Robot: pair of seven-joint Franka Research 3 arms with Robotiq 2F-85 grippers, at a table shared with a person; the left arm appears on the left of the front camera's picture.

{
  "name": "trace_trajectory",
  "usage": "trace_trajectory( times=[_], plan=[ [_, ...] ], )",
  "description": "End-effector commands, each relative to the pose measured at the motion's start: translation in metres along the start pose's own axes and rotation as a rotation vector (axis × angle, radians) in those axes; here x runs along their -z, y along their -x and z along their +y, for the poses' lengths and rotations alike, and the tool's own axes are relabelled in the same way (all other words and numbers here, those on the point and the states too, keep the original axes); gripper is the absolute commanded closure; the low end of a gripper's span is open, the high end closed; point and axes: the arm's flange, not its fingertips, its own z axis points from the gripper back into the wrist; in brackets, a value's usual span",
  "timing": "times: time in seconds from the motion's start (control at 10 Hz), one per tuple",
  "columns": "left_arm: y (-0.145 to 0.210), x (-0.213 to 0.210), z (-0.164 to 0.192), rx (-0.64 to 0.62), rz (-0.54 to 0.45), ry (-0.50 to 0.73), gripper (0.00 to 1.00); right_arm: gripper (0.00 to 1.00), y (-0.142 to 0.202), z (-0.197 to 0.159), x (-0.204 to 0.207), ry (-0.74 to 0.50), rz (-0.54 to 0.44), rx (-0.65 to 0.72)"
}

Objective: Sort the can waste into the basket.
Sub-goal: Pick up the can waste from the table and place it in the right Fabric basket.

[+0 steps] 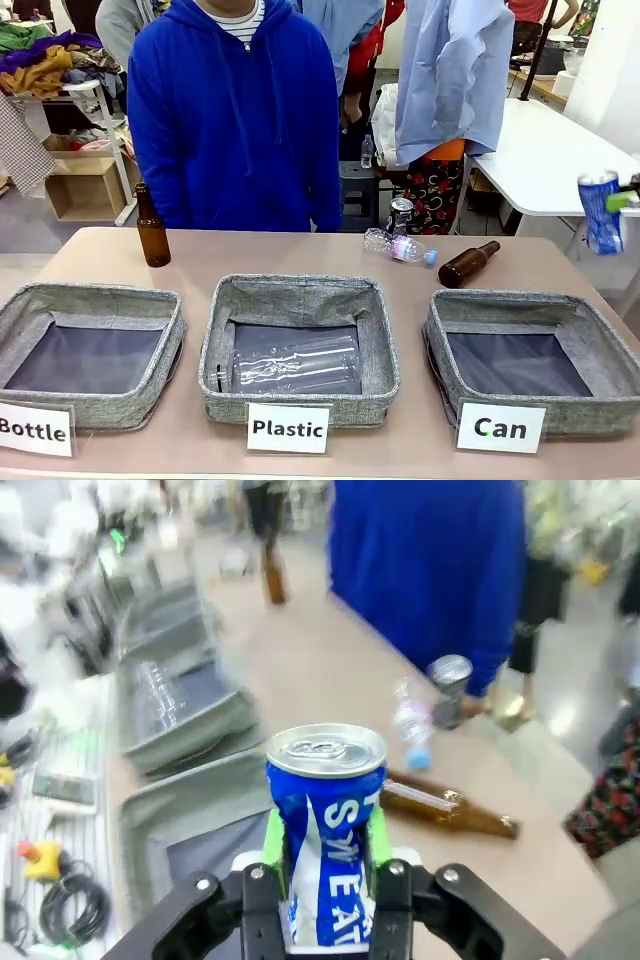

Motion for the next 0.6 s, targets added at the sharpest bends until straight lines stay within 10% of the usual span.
trace_trajectory(
  times=[0.0, 0.4, 0.5],
  plan=[
    [0.0, -0.001, -0.001, 0.009, 0.006, 0.006, 0.0, 1.0, -0.001, 0.054, 0.012, -0.09, 0.104, 0.017],
    [0.0, -0.001, -0.001, 0.009, 0.006, 0.006, 0.0, 1.0, 0.02, 0.099, 0.015, -0.197, 0.167, -0.048],
    [0.0, -0.001, -0.001, 0.009, 0.006, 0.006, 0.0, 0.53, 0.015, 0.1, 0.011, -0.211, 0.165, -0.044]
  ],
)
